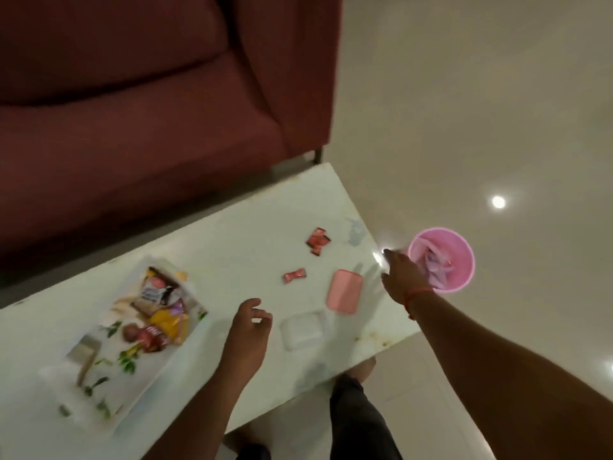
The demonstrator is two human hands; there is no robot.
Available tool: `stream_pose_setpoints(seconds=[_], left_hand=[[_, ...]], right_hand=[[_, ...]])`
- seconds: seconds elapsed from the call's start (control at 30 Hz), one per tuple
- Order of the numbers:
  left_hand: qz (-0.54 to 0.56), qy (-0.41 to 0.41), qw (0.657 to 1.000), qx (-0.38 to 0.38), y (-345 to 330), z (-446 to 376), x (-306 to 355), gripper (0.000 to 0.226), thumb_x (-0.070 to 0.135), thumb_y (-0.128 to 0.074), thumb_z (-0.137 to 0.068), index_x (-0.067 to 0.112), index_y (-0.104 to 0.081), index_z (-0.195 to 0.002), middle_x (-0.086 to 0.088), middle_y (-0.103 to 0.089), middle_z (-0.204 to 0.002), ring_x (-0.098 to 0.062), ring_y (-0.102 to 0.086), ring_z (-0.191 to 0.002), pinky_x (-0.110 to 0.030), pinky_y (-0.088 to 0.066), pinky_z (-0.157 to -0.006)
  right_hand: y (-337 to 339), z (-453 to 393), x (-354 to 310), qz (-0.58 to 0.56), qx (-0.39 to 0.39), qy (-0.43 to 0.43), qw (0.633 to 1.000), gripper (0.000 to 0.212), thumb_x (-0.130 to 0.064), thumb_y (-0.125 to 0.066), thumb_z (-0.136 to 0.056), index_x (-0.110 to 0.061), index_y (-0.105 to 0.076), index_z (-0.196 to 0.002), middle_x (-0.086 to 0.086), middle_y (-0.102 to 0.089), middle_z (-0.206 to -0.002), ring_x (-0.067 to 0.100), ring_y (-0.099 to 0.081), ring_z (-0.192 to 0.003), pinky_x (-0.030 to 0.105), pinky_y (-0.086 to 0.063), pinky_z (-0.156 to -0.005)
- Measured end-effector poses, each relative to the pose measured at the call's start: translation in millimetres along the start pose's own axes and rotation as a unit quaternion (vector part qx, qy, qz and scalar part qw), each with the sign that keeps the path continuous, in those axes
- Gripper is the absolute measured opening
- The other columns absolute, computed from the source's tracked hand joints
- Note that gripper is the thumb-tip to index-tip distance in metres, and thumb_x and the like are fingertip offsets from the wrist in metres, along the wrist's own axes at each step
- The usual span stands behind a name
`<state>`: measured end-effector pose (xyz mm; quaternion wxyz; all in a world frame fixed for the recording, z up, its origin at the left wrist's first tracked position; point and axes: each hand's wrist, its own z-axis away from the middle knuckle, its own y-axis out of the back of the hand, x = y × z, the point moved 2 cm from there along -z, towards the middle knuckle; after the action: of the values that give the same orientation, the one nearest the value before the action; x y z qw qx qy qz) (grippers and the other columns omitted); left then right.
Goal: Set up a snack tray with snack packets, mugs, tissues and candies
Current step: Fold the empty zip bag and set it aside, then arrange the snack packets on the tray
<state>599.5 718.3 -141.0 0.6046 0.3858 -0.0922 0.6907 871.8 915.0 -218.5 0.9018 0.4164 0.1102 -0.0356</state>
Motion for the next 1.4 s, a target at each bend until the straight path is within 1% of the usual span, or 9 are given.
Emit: stream_pose_setpoints(seconds=[0.17, 0.3, 0.47, 0.7, 0.8, 0.93, 1.1, 1.27, 1.4], left_hand=[[-0.212, -0.055, 0.975, 0.032, 133.2, 21.9, -41.3, 0.058, 0.034, -0.058, -0.094, 0.014, -0.036, -0.144, -0.012, -0.048, -0.141, -0.027, -0.05, -0.123, -0.04, -0.042, -0.104], [-0.386, -0.063, 0.919, 0.044, 237.2, 37.1, -81.8, 0.081, 0.061, -0.044, -0.092, 0.024, -0.009, -0.155, -0.006, -0.013, -0.163, -0.031, -0.014, -0.149, -0.051, -0.02, -0.117], [-0.471, -0.068, 0.878, 0.051, 316.8, 48.7, -119.0, 0.086, 0.073, -0.031, -0.088, 0.031, 0.004, -0.155, -0.004, 0.013, -0.164, -0.031, 0.013, -0.151, -0.06, -0.002, -0.118], [-0.476, -0.056, 0.876, 0.053, 331.6, 27.0, -162.8, 0.083, 0.07, -0.03, -0.091, 0.031, 0.008, -0.154, -0.005, 0.016, -0.164, -0.033, 0.014, -0.15, -0.06, -0.002, -0.117], [-0.403, -0.019, 0.915, 0.019, 316.0, 3.7, -177.5, 0.074, 0.055, -0.037, -0.097, 0.026, -0.002, -0.156, -0.011, -0.004, -0.164, -0.035, -0.01, -0.15, -0.054, -0.021, -0.118], [-0.238, 0.035, 0.97, 0.047, 287.8, -38.0, -186.1, 0.051, 0.036, -0.041, -0.101, 0.01, -0.038, -0.144, -0.019, -0.052, -0.138, -0.035, -0.052, -0.123, -0.04, -0.044, -0.094], [-0.108, 0.136, 0.983, 0.051, 255.9, -76.2, -206.6, 0.044, 0.031, -0.035, -0.104, 0.004, -0.048, -0.136, -0.02, -0.05, -0.141, -0.035, -0.048, -0.128, -0.036, -0.037, -0.102], [0.059, 0.188, 0.975, 0.1, 244.8, -96.4, -224.0, 0.049, 0.044, -0.041, -0.1, 0.009, -0.055, -0.131, -0.015, -0.061, -0.129, -0.033, -0.058, -0.114, -0.043, -0.046, -0.102], [0.152, 0.193, 0.963, 0.109, 242.7, -101.2, -231.4, 0.038, 0.032, -0.047, -0.101, 0.012, -0.051, -0.133, -0.012, -0.057, -0.129, -0.029, -0.058, -0.112, -0.041, -0.056, -0.089]], right_hand=[[-29.4, 87.7, -162.3, 0.007, -0.01, 0.064, 0.998, 0.067, -0.032, -0.048, -0.097, -0.017, -0.017, -0.154, 0.015, -0.023, -0.159, 0.029, -0.025, -0.146, 0.039, -0.024, -0.118], [-76.7, 148.4, -280.9, 0.065, -0.022, 0.137, 0.988, 0.076, -0.05, -0.046, -0.095, -0.026, -0.006, -0.155, 0.009, -0.002, -0.163, 0.033, -0.008, -0.15, 0.049, -0.023, -0.118], [-118.9, 195.2, -379.3, 0.152, -0.018, 0.211, 0.965, 0.084, -0.066, -0.038, -0.09, -0.031, 0.003, -0.154, 0.004, 0.015, -0.163, 0.032, 0.004, -0.15, 0.055, -0.014, -0.117], [-167.1, 189.5, -409.7, 0.215, -0.042, 0.228, 0.949, 0.086, -0.068, -0.036, -0.089, -0.026, 0.002, -0.154, 0.011, 0.008, -0.163, 0.034, 0.001, -0.15, 0.053, -0.015, -0.118], [-190.5, 170.2, -410.4, 0.183, -0.062, 0.222, 0.956, 0.081, -0.059, -0.044, -0.092, -0.019, -0.009, -0.154, 0.017, -0.008, -0.161, 0.033, -0.011, -0.149, 0.047, -0.021, -0.119], [-227.4, 125.9, -421.2, 0.122, -0.07, 0.267, 0.953, 0.064, -0.035, -0.047, -0.091, -0.015, -0.028, -0.149, 0.013, -0.04, -0.148, 0.031, -0.037, -0.138, 0.044, -0.036, -0.112], [-280.1, 98.8, -423.9, 0.137, -0.033, 0.332, 0.933, 0.052, -0.011, -0.049, -0.089, -0.008, -0.037, -0.14, 0.017, -0.039, -0.147, 0.034, -0.034, -0.138, 0.046, -0.038, -0.111], [-311.9, 102.4, -416.7, 0.126, 0.026, 0.334, 0.934, 0.045, -0.014, -0.056, -0.088, -0.008, -0.045, -0.131, 0.018, -0.049, -0.132, 0.038, -0.047, -0.121, 0.047, -0.047, -0.098], [-314.8, 104.8, -416.0, 0.122, 0.053, 0.354, 0.926, 0.043, -0.02, -0.061, -0.086, -0.009, -0.048, -0.126, 0.018, -0.051, -0.128, 0.038, -0.052, -0.109, 0.048, -0.048, -0.093]])
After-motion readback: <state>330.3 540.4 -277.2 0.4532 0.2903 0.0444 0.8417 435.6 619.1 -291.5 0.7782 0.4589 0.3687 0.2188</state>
